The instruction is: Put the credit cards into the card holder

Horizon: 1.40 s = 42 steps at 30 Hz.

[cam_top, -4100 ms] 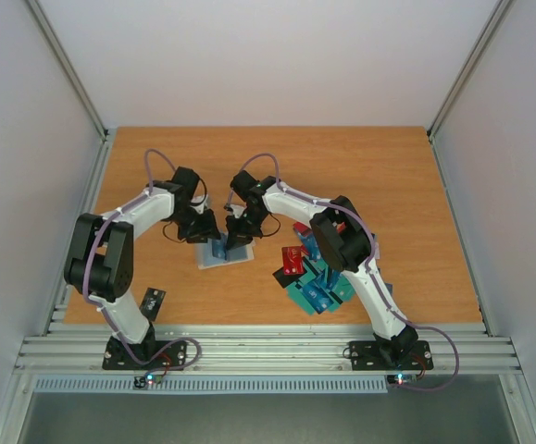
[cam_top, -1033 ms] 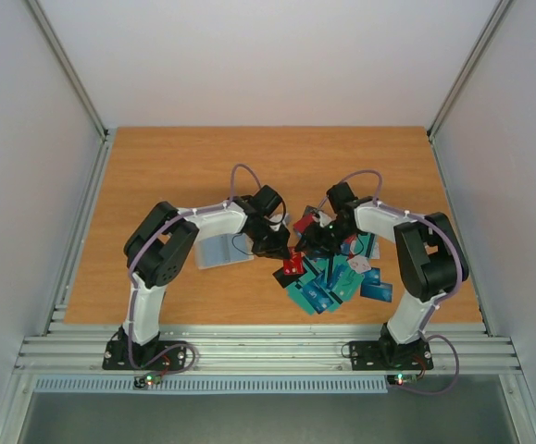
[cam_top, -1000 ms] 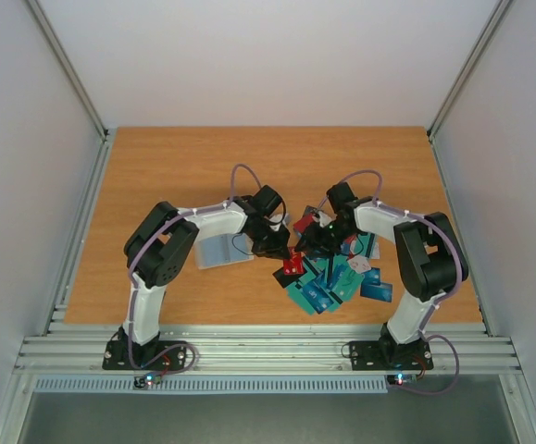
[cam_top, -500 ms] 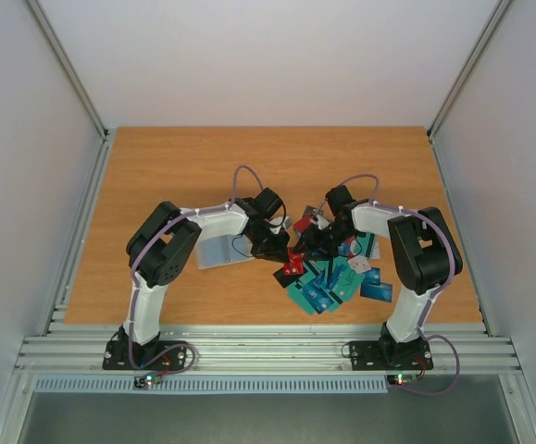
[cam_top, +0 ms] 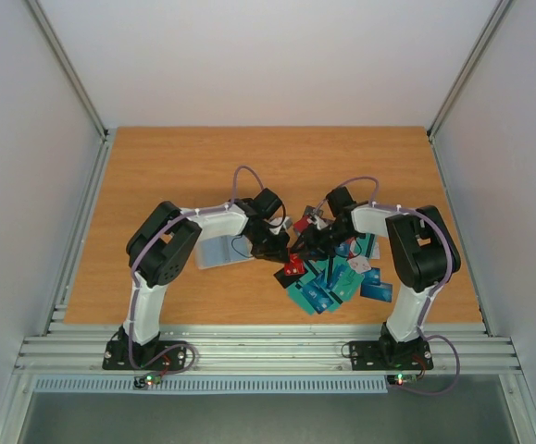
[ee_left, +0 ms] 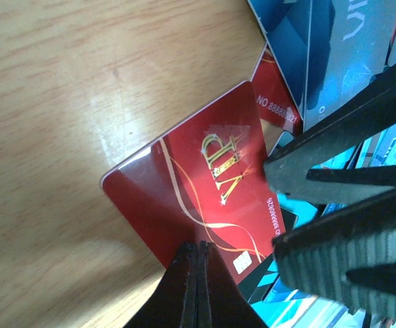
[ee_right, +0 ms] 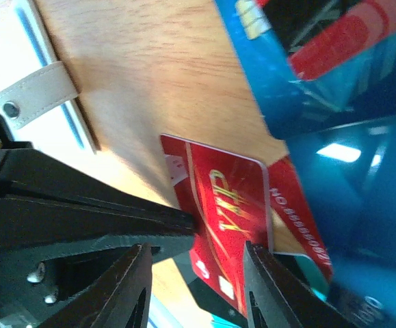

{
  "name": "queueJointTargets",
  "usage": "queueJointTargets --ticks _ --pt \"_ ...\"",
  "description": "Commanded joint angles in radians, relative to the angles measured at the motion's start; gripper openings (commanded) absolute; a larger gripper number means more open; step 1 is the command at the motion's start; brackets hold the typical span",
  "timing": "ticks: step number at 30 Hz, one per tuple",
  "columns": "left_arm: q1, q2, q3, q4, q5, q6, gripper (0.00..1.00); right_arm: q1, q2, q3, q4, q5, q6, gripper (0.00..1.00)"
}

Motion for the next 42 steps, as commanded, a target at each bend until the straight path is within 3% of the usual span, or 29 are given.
queueJointTargets --ticks 1,5,12,18,27,42 --pt "-0.012 0.046 -0.044 -0.002 -0.023 0.016 0.00 0.005 0.010 -0.012 0.056 -0.096 -0.002 0.37" --pt "-0.013 0.037 -0.051 0.003 -0.023 0.018 0.00 0.004 -0.007 -0.017 0.067 -0.126 -0.004 0.36" --pt "-0.012 -0.029 -0.047 -0.028 -0.051 0.026 0.00 -0.003 -0.111 0.040 -0.121 0.075 -0.108 0.38" --pt "-0.012 -0.080 -0.014 -0.074 -0.060 0.039 0.02 -0.003 -0.138 0.030 -0.152 0.165 -0.115 0.39" --pt "-0.012 -0.124 -0.020 -0.130 -0.088 0.070 0.04 0.005 -0.089 -0.005 -0.103 0.162 -0.089 0.39" --pt "-0.013 0.031 -0.005 -0.101 -0.071 0.082 0.03 0.055 0.035 0.047 -0.056 0.135 -0.077 0.37"
